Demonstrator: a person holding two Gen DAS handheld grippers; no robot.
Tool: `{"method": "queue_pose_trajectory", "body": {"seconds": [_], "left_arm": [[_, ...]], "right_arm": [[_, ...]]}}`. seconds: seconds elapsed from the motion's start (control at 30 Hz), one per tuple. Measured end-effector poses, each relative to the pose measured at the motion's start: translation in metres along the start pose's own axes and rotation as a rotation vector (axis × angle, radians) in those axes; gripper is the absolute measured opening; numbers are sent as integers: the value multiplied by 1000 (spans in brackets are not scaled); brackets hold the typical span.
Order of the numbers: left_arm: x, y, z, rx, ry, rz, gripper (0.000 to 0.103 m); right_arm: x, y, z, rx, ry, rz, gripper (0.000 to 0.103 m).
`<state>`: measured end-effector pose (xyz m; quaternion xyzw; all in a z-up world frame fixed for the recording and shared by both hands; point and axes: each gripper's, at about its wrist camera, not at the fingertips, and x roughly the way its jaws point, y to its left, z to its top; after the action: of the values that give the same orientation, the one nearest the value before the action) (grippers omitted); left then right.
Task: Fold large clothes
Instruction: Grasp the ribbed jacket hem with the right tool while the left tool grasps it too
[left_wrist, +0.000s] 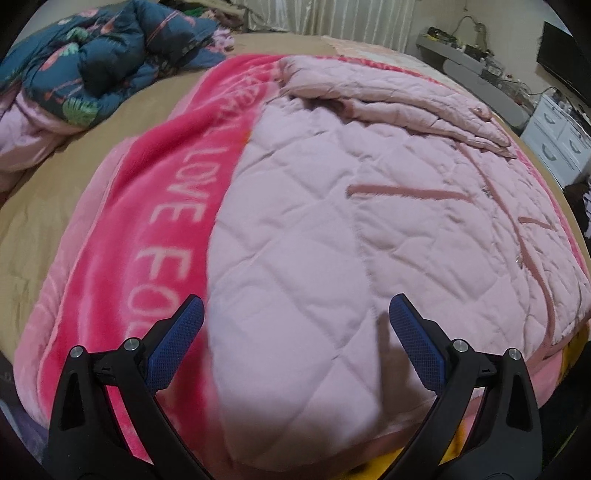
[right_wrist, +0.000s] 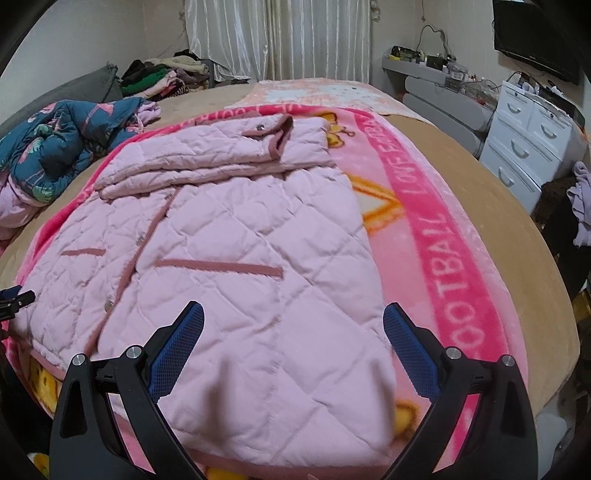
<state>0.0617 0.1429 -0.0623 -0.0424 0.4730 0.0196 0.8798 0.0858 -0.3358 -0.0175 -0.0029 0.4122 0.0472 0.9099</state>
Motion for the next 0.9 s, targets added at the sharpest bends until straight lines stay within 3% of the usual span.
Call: {"method": "queue_pose_trajectory", "body": {"seconds": [0.37, 0.63, 0.9], "left_arm": [[10, 2, -10, -17, 43, -31, 94], [10, -1, -12, -18, 49, -48, 94], [11, 1, -20, -43, 70, -91, 94]], "right_arm": [[6, -32, -30, 59, 131, 20, 97], [20, -47, -50, 149, 253, 94, 97], [29, -49, -60, 207, 312, 164, 97]]}}
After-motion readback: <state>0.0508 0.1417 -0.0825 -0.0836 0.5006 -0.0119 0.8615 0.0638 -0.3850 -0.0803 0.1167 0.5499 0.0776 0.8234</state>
